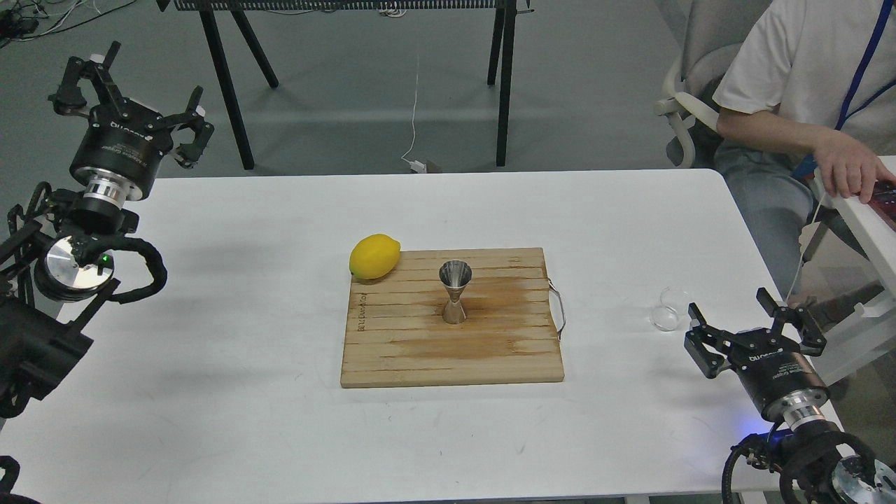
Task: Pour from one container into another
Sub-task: 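Move the right gripper to the clear glass and grasp it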
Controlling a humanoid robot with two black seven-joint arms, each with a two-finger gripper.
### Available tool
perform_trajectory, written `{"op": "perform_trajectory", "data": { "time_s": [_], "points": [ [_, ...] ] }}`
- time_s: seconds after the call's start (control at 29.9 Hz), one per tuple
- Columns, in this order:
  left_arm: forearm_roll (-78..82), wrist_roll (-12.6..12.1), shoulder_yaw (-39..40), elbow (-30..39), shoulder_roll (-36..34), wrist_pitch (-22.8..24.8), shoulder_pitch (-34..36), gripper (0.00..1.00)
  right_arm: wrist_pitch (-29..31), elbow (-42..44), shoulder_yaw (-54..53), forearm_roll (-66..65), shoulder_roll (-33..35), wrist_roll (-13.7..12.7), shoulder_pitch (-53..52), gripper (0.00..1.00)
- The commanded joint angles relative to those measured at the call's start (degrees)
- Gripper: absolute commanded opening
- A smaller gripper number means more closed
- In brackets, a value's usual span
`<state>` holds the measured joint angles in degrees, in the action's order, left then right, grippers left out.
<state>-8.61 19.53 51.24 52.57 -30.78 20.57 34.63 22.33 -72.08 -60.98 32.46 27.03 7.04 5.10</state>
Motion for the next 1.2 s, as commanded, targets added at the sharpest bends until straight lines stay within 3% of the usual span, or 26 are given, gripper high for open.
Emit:
{"op": "perform_trajectory", "data": {
  "time_s": [0.0, 0.07, 0.13, 0.43, 1.17],
  "points": [
    [0.0, 0.0, -0.1, 0.0, 0.0, 0.0, 0.0, 1.00, 0.3, 0.4, 1.9, -0.3, 0.2, -1.8, 0.0, 1.00],
    [0.0, 0.0, -0.1, 0.0, 0.1, -0.1, 0.0, 1.00, 0.1, 0.4, 1.8, -0.1, -0.2, -5.4, 0.0, 0.99],
    [0.0, 0.0, -0.1, 0.0, 0.1, -0.1, -0.1, 1.00, -0.4, 0.5, 1.9, 0.0, -0.3, -6.7, 0.1, 0.99],
    [0.0, 0.8, -0.3, 0.0, 0.1, 0.0, -0.2, 1.00, -4.8, 4.9, 1.2, 0.2, -4.7, -6.9, -2.0, 0.99],
    [0.2, 1.5, -0.8, 0.0, 0.3, -0.1, -2.1, 1.00, -4.8, 15.8, -0.4, 0.2, -8.8, -8.1, -9.0, 0.99]
  ]
}}
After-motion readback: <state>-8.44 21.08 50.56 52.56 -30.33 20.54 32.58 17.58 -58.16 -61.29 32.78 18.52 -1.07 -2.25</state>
